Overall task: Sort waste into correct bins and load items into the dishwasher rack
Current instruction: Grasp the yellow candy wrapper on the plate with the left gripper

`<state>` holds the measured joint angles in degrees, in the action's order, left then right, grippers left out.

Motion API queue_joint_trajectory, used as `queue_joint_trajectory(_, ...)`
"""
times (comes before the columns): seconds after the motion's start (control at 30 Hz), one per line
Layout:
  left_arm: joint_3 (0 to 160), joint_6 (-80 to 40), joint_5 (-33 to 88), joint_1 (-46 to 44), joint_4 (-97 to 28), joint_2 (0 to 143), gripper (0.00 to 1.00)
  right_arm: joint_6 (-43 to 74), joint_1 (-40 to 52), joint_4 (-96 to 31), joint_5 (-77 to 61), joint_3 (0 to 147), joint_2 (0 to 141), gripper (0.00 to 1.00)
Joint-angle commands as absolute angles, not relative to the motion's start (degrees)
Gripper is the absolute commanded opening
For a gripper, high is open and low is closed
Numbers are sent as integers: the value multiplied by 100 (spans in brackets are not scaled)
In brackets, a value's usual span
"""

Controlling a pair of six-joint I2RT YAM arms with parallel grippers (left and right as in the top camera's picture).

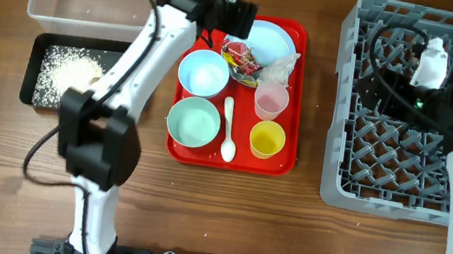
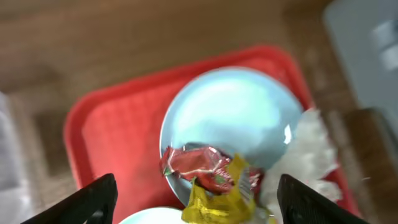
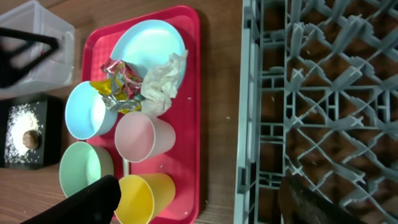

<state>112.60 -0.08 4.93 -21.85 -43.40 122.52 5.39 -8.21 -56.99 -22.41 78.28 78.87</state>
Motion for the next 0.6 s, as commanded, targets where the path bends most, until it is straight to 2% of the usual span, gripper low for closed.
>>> queue_joint_trajectory(0.0, 11347, 281, 738, -2233, -4401, 12645, 80, 626, -823, -5749, -2206, 7961, 7848, 84)
queue_joint_trajectory(0.1, 11347, 283, 746, -2327, -4460, 12910, 79, 644, -823, -5734, -2202, 7961, 7852, 84)
queue_joint_trajectory(0.23, 11347, 429, 744, -2493, -4464, 13115, 70, 642, -823, -5760, -2202, 7961, 7852, 84)
queue_joint_trajectory(0.57, 11347, 427, 742, -2615, -4392, 13585, 63, 637, -823, -5756, -2200, 7959, 7854, 84)
